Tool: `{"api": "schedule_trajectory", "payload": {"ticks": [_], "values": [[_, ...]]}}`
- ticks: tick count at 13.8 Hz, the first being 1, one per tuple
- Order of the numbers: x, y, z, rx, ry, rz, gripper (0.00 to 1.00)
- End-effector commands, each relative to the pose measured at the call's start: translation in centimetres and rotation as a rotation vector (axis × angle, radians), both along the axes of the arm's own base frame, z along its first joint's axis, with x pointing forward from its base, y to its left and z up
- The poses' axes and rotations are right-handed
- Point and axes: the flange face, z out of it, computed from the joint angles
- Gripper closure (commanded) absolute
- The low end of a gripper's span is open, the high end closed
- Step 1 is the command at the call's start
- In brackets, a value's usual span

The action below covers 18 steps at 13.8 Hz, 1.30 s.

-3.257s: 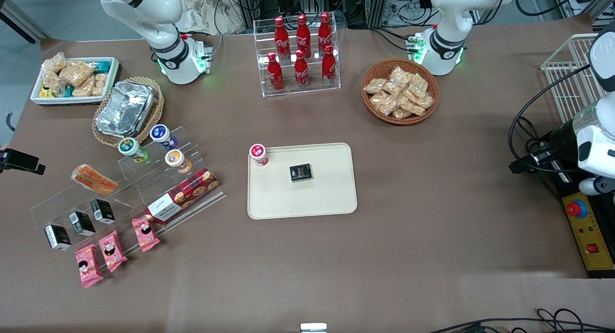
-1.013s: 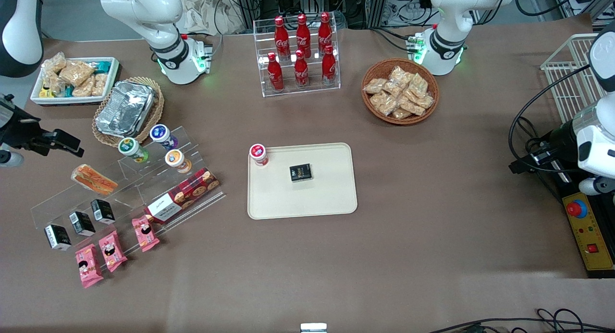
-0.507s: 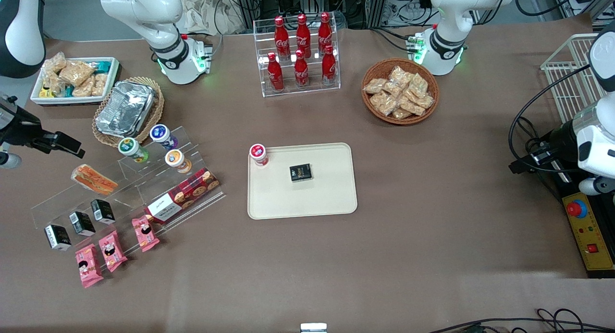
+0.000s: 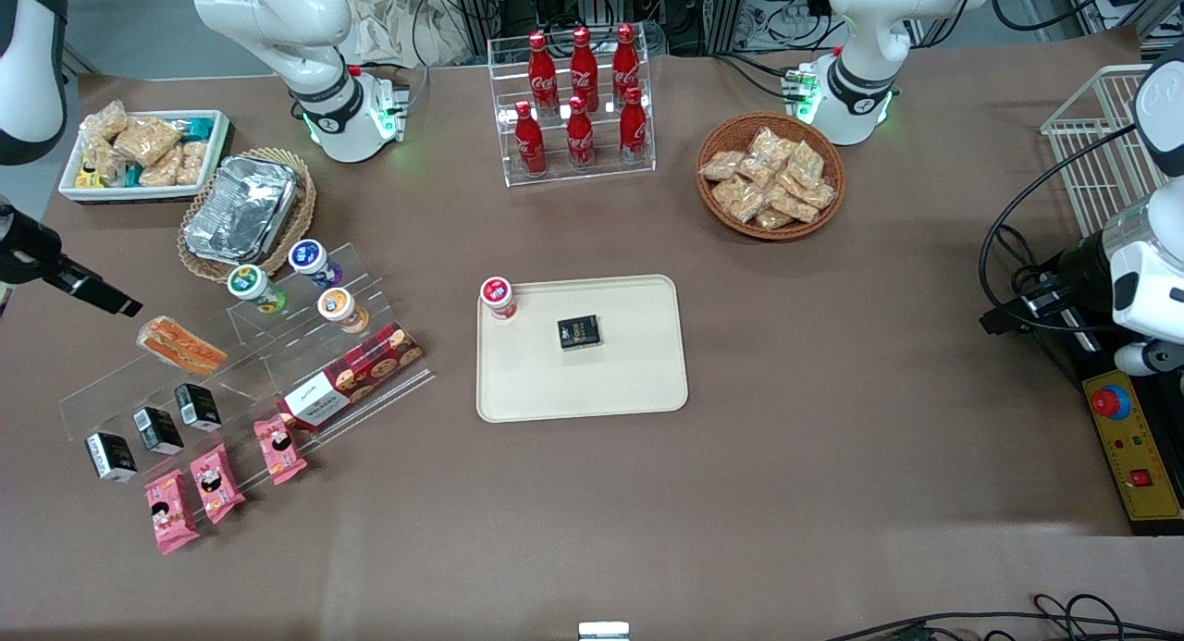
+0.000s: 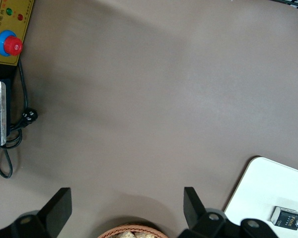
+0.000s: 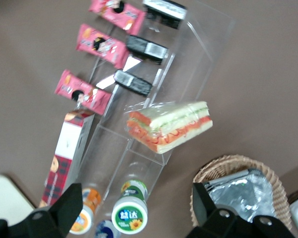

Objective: Place sandwich on tray
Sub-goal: 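Lower the open right gripper over the wrapped sandwich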

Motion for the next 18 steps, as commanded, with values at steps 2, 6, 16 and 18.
{"api": "schedule_trajectory", "payload": {"ticks": [2, 6, 16, 18], "values": [[1.5, 0.4, -2.1, 0.017, 0.018, -0.408, 0.02], [2.5, 0.2, -6.1, 0.008, 0.101, -0.636, 0.02], [3.2, -3.0, -9.9, -0.007, 0.127, -0.884, 0.11], [3.1, -3.5, -10.7, -0.012, 0.144, -0.897, 0.18]]}}
